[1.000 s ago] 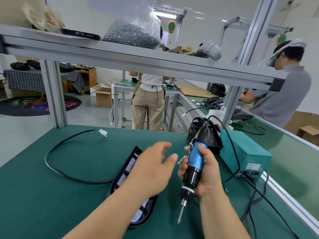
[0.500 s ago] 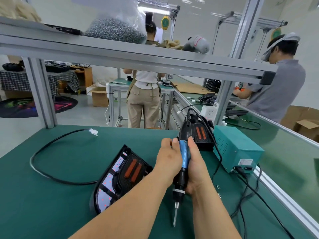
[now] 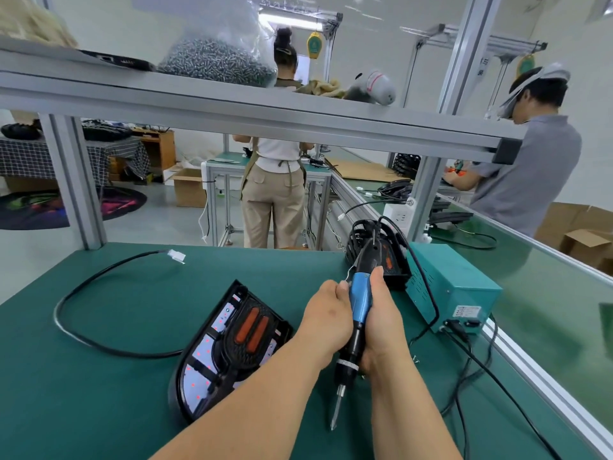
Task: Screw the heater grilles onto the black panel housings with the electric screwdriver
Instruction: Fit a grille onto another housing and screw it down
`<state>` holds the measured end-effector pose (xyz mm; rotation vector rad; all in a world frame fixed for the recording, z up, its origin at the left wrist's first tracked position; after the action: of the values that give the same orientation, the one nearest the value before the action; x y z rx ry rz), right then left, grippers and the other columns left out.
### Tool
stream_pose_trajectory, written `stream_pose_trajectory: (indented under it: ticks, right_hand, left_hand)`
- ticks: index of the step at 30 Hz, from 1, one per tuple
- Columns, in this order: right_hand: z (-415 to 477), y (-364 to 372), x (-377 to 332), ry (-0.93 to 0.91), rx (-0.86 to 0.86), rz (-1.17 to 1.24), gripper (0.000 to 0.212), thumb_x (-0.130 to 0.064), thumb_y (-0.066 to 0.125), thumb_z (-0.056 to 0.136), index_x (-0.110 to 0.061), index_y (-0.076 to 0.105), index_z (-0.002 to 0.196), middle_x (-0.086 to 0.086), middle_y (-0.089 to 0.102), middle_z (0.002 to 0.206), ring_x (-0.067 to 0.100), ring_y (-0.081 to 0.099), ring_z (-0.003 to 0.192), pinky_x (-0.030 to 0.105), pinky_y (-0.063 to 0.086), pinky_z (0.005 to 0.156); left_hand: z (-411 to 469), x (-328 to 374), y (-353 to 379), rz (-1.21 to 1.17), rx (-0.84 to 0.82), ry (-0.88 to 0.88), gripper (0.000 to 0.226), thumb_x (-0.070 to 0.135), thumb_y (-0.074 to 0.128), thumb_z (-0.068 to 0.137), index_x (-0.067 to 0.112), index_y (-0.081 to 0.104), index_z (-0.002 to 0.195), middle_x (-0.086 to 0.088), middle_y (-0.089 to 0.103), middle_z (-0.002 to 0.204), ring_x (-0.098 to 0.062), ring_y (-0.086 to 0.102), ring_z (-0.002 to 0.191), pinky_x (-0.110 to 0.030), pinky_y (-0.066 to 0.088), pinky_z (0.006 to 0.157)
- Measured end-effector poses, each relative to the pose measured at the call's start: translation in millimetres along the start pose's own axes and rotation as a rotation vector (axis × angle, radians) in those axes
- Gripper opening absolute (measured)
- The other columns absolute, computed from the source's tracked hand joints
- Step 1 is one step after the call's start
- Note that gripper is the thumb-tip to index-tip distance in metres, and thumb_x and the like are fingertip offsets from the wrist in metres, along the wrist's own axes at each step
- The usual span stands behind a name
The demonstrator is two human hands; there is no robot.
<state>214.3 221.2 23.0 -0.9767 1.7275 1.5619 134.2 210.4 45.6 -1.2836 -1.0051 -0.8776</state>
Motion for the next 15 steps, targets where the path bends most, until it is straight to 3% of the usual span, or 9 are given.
stream_pose_trajectory:
  ticks: [3,7,10,15]
  right_hand:
    - [1.3,-4.8,-2.9,0.004,0.061,0.010,0.063,-0.073,0.064,0.069,-0.012,0.065,0.082,0.006,0.068,0.065,0.023,0.068,0.058,0.031,0.054,0.055]
    - [2.7,-15.0,-9.6,-0.016,0.172,-0.104,0.065,-0.075,0.059,0.080,-0.011,0.064,0.091,0.006,0.057,0.050,0.020,0.057,0.041,0.026,0.048,0.043]
    - [3.8,-20.6,-13.2,-0.028,0.188,-0.095,0.070,-0.078,0.056,0.079,-0.010,0.067,0.094,0.008,0.056,0.051,0.022,0.054,0.041,0.028,0.048,0.044]
    - [4.7,-26.0,-19.9,-0.115,0.153,0.034,0.070,-0.073,0.062,0.073,-0.006,0.063,0.093,0.005,0.058,0.051,0.018,0.054,0.042,0.028,0.048,0.041]
  left_hand:
    - [-1.1,-6.5,2.6,0.038,0.054,0.001,0.037,0.035,0.028,0.107,0.017,0.037,0.075,-0.003,0.046,0.087,-0.013,0.039,0.068,-0.028,0.031,0.060]
    - [-5.5,-22.7,6.0,-0.107,0.104,-0.137,0.035,0.033,0.028,0.107,0.015,0.042,0.081,-0.005,0.059,0.098,-0.014,0.048,0.076,-0.029,0.036,0.065]
    - [-5.8,-24.9,5.7,-0.127,0.094,-0.161,0.034,0.033,0.031,0.107,0.018,0.043,0.079,0.004,0.053,0.084,-0.006,0.043,0.068,-0.023,0.031,0.056]
    - [-3.9,-29.0,2.8,-0.176,0.070,-0.164,0.035,0.033,0.056,0.099,0.012,0.056,0.071,0.001,0.048,0.065,-0.014,0.038,0.057,-0.026,0.031,0.051]
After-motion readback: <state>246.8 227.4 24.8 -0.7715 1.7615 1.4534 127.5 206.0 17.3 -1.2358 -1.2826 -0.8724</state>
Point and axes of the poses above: each hand's wrist, its own z-axis towards the middle knuckle, its own y-axis out of the palm, x = y × z, the point moved 4 cm from there along z, towards the middle knuckle
